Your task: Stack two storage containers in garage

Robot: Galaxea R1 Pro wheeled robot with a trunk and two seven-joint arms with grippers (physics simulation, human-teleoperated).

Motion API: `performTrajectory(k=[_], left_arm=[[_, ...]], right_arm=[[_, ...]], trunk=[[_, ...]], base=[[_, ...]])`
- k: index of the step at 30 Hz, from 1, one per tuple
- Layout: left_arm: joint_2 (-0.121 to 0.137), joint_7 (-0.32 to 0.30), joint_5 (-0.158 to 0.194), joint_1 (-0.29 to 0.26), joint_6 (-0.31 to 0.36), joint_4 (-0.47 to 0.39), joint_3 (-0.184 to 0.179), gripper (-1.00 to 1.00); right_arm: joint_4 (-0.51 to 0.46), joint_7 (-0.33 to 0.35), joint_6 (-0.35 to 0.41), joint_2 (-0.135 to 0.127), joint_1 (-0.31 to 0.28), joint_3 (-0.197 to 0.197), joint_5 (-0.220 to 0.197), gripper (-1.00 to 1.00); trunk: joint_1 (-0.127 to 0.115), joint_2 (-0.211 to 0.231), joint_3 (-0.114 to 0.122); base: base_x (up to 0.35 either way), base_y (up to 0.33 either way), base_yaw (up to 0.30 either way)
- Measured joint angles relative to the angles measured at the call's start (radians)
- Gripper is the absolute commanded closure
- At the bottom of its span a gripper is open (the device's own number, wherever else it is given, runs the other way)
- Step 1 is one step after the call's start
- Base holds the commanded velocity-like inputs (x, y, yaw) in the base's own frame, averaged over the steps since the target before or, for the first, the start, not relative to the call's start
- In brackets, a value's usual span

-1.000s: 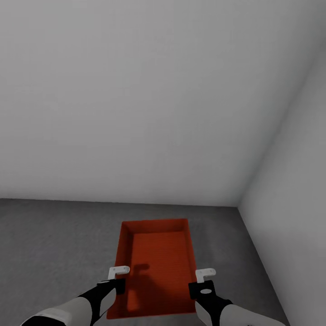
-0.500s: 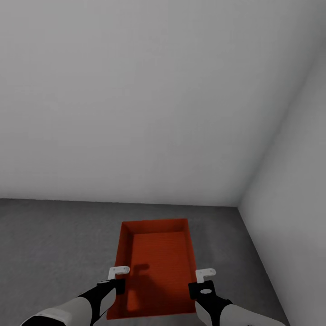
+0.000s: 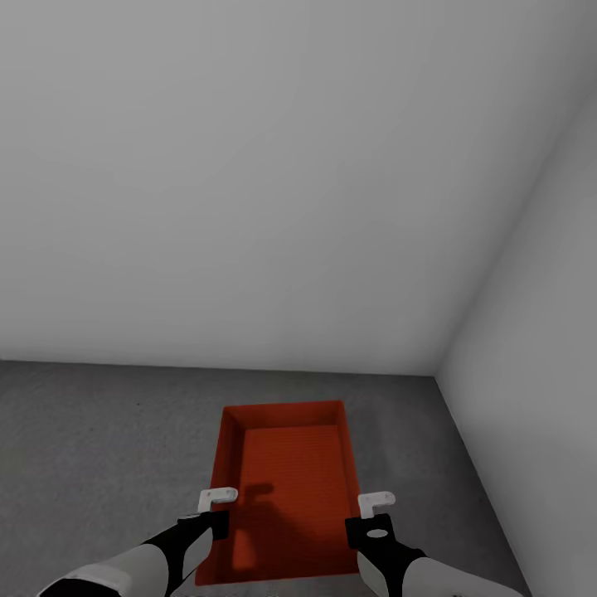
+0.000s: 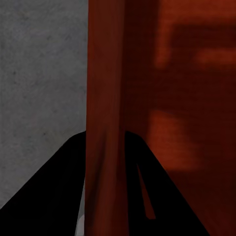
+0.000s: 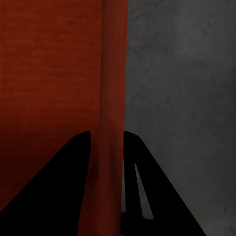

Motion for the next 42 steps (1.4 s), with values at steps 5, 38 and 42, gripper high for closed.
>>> performTrajectory(k=[5,38,42], left_arm=[[0.0,-0.001,0.0,0.0,0.0,0.0,0.0,1.0],[-0.005,0.006,-0.002,0.0,0.002,-0.001,-0.001,1.0],[-0.007,0.009,-0.003,0.0,0.002,-0.001,-0.002,1.0]], right_arm=[[0.0,0.0,0.0,0.0,0.0,-0.001,0.001,1.0],[-0.003,-0.003,0.003,-0.003,0.0,-0.005,0.005,1.0],[-0.005,-0.004,0.004,-0.005,0.0,-0.007,0.007,1.0]], trunk=[[0.0,0.0,-0.008],[0.0,0.0,-0.062],[0.008,-0.014,-0.075]], base=[[0.0,0.0,0.0],[0.0,0.0,0.0],[0.0,0.0,0.0]])
